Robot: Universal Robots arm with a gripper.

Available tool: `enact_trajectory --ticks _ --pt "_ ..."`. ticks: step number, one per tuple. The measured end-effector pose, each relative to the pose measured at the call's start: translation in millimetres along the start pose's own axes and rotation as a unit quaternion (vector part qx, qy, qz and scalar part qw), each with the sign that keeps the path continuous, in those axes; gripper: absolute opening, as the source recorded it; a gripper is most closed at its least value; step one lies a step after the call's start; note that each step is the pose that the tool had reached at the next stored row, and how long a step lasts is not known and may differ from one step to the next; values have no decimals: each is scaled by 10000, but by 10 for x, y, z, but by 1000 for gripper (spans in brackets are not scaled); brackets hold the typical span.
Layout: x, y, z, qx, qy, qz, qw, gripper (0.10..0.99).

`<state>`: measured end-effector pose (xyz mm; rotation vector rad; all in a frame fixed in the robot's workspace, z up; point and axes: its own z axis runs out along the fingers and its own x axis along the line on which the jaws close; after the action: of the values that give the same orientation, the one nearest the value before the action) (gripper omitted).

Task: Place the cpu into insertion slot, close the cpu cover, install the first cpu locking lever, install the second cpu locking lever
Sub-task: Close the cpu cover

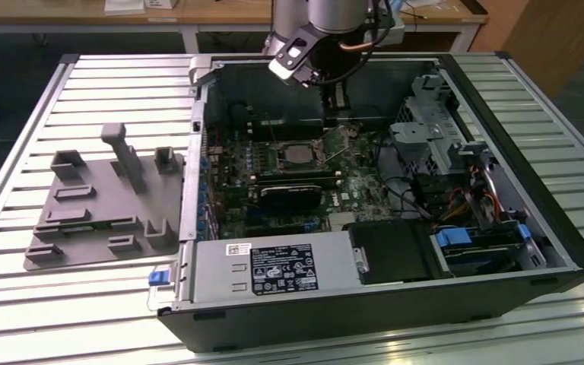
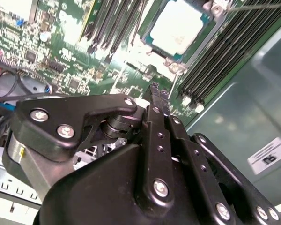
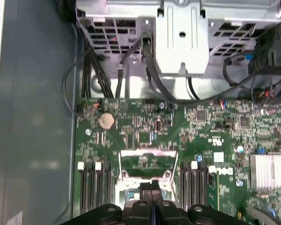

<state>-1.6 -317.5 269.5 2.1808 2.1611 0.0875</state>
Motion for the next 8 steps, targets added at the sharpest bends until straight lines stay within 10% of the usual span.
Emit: enact_trajectory --ticks 8 --pt "2 204 19 0 0 0 10000 102"
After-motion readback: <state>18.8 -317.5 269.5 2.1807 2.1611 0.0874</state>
